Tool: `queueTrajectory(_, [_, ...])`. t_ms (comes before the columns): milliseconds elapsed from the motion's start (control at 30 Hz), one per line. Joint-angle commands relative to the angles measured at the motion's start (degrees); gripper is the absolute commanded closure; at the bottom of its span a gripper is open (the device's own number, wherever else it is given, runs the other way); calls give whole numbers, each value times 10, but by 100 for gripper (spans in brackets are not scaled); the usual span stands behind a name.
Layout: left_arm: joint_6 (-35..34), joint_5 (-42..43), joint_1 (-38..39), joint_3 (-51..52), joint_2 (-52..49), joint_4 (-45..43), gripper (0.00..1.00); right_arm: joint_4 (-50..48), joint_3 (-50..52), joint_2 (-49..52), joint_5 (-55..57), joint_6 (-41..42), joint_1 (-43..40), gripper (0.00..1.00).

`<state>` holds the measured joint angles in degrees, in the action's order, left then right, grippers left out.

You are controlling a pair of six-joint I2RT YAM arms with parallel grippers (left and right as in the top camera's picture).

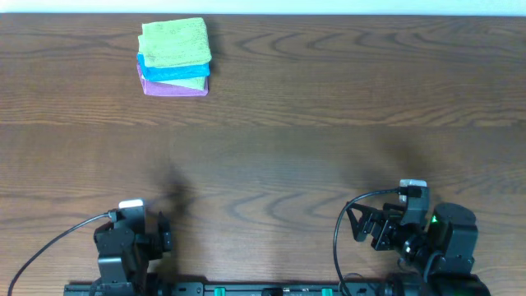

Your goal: Fold the cloth

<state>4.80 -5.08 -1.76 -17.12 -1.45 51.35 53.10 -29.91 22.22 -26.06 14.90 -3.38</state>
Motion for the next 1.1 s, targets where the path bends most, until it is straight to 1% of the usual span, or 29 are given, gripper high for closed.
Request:
queueTrajectory(0, [14,2,3,3,12,29,4,1,0,-3,0,5,-4,1])
queueTrajectory(733, [14,2,3,3,12,29,5,1,0,-3,-1,5,-4,1])
queueTrajectory(800, [14,2,3,3,12,29,5,1,0,-3,24,-3,-4,1])
queueTrajectory(867, [14,2,3,3,12,29,5,10,0,-3,71,-5,-4,1])
queueTrajectory(1000, [14,2,3,3,12,29,5,64,0,-5,71,-6,-3,1])
queueTrajectory(1067, [14,2,3,3,12,29,5,63,1,-11,70,13,-3,1])
